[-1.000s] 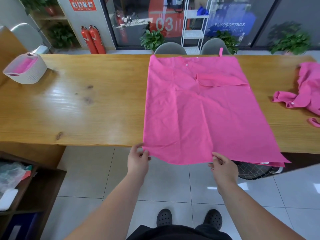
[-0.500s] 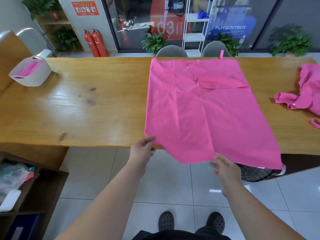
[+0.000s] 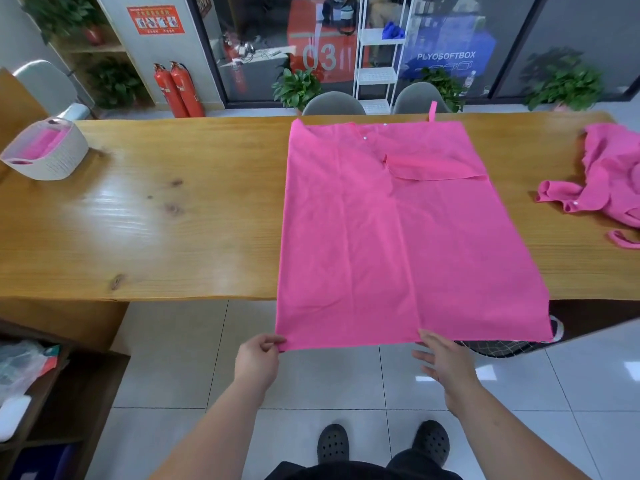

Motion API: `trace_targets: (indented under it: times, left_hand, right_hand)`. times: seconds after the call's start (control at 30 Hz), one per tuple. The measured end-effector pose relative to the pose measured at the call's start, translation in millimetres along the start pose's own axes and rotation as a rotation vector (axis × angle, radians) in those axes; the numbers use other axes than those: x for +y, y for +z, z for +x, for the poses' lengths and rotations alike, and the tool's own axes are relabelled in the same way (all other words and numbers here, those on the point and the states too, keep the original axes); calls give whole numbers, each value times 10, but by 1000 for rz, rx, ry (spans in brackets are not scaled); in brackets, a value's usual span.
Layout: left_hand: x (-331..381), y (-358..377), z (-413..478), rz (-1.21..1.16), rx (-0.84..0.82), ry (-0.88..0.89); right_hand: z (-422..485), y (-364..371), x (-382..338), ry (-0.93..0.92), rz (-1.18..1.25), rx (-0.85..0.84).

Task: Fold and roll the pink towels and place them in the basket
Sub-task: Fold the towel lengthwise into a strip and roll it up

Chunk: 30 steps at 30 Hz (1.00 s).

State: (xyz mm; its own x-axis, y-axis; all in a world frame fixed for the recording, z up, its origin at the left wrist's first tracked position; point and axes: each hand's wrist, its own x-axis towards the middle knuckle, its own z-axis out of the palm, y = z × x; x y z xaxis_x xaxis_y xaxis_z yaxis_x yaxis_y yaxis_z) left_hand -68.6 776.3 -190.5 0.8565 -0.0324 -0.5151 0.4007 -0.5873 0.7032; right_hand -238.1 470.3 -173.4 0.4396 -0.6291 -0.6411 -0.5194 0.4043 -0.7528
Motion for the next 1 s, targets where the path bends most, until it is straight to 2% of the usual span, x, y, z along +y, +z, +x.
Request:
trace_targets:
  times: [0.17,0.27,0.33,0.4,0.47,0.57,0.67,0.77,0.83,0.9,1.0]
  left_hand:
    - [-252,-101,91,179,-73,-12]
    - [-274,-120,146,409,-152,-21]
    - [-193,-97,191,595,-143,13]
    - [-37,-15,245,696,-61,107]
    - [225,111,286,703,34,313]
    - [743,337,350,736,27,567]
    - [1196,579,415,782,-102,587]
    - [1257,795,545,908,-173,581]
    - [1171,837,609,994,-119,597]
    - [1123,874,668,1014,6,693]
    - [1240,955,767,1029,132,780]
  right_hand:
    - [-36,-34,222,11,-182,-59]
    - [-27,-98,353,-28,-528,-133]
    - [36,-163,367,-43,-782,-191]
    - [153,-226,249,-96,-972,-172]
    - [301,-268,4,-225,-1091,-74]
    - [531,-322,-496,-438,-1195,83]
    - [814,-397,-899,-483,-1281,21]
    - [1045,-495,-999,-456,-1379,-76]
    - [1105,-566,-933,-456,-1509,-67]
    - [1104,-609,-877,-501,-1572,2]
    - [1236,-638,-921,-701,-1493,68]
